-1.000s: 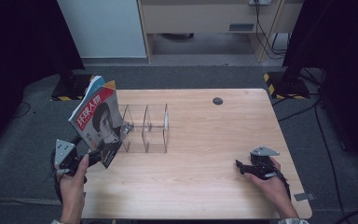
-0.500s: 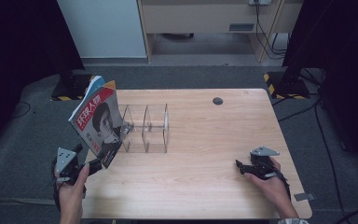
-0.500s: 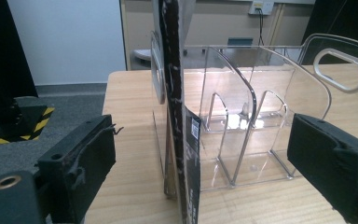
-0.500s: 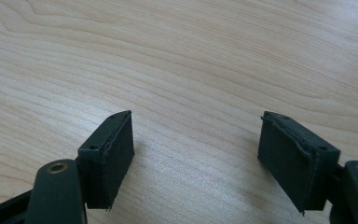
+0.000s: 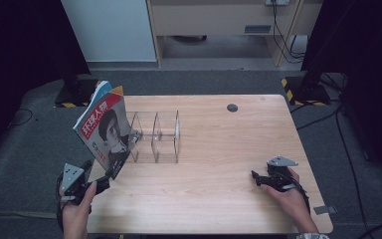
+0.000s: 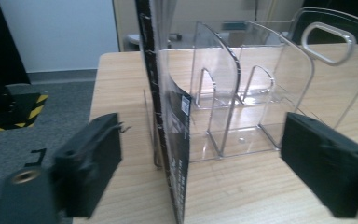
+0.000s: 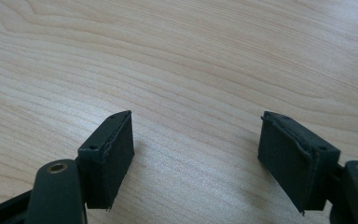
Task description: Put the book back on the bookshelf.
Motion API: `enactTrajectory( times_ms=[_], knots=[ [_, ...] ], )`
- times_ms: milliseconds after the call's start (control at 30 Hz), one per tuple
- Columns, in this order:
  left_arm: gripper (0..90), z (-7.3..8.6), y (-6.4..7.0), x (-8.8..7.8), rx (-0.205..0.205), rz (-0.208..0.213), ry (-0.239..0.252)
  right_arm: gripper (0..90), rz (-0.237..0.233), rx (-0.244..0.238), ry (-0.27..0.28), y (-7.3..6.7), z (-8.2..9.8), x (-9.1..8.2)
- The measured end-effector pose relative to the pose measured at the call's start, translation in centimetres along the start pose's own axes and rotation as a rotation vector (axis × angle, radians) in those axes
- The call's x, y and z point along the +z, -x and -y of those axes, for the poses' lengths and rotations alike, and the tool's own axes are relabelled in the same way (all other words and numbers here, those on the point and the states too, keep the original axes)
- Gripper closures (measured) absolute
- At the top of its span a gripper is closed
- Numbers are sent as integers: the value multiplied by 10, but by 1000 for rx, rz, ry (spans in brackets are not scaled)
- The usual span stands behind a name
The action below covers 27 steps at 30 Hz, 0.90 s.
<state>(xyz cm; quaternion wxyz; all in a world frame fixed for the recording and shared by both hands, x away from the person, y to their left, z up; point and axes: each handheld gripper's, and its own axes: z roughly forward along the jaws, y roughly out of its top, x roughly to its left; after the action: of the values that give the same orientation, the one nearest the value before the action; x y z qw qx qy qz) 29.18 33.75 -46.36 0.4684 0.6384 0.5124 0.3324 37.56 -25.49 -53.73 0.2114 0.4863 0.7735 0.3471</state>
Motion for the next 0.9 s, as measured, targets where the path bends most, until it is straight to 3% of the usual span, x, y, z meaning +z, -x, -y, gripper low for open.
enactTrajectory(
  times_ms=[167, 400, 900],
  knots=[
    [148, 2, 4, -5, -6, 34, -1, 267, 0, -2, 0, 0, 0, 0],
    [132, 5, 7, -9, -3, 51, -4, 266, 2, 0, 1, 0, 0, 0],
    [116, -3, 29, 1, 79, 140, -22, 267, 3, -2, 1, 0, 0, 0]
  ],
)
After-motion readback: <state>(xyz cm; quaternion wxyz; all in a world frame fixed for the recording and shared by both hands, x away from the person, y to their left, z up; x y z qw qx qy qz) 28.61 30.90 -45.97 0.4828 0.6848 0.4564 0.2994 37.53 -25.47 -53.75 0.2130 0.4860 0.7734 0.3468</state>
